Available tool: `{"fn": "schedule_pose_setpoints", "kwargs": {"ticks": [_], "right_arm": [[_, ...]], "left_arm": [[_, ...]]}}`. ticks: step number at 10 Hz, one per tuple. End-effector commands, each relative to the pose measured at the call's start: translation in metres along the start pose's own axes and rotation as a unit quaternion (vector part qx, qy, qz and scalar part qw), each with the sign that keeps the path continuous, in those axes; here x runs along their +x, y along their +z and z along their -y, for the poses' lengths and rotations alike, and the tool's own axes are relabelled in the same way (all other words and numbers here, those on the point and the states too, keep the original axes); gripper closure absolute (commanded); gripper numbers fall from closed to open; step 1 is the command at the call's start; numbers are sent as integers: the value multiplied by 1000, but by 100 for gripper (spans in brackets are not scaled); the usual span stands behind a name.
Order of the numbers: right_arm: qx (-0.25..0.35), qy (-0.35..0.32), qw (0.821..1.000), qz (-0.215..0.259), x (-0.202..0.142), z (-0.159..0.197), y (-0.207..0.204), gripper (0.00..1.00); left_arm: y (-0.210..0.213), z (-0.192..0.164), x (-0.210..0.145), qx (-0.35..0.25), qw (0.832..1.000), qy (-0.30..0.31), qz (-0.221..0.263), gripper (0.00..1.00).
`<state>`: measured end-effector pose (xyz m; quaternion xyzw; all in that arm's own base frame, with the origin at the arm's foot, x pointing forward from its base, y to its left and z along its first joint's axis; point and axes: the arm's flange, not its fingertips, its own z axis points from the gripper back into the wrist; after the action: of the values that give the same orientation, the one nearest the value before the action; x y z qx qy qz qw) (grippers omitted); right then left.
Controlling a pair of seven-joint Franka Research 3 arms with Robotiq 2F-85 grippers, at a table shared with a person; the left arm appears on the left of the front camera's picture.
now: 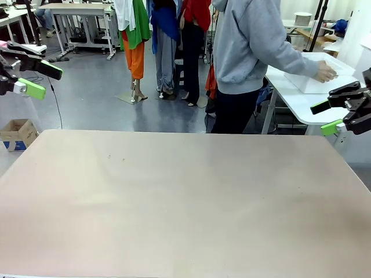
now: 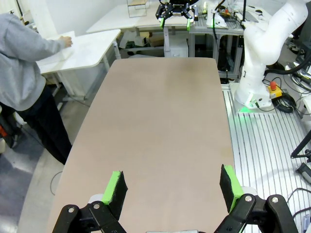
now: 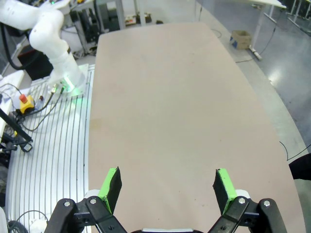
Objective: Stack the cups and store them in the basket.
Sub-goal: Place the stack of Reusable plastic cups into the Pantry Basket.
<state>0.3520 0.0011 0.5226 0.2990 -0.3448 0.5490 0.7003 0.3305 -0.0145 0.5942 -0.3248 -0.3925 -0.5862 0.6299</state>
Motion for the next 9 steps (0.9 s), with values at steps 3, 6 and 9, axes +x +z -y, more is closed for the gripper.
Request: {"fn": "schedule_pose_setpoints", "kwargs": {"ticks": [3, 6, 9], "right_arm": [[-2, -9, 1000, 9, 2, -1, 0, 0], [-2, -9, 1000, 9, 2, -1, 0, 0], [-2, -9, 1000, 9, 2, -1, 0, 0]], "left_arm": [[1, -1, 2, -2, 1000, -3, 12, 0], [1, -1, 2, -2, 1000, -3, 12, 0], [1, -1, 2, -2, 1000, -3, 12, 0]]}}
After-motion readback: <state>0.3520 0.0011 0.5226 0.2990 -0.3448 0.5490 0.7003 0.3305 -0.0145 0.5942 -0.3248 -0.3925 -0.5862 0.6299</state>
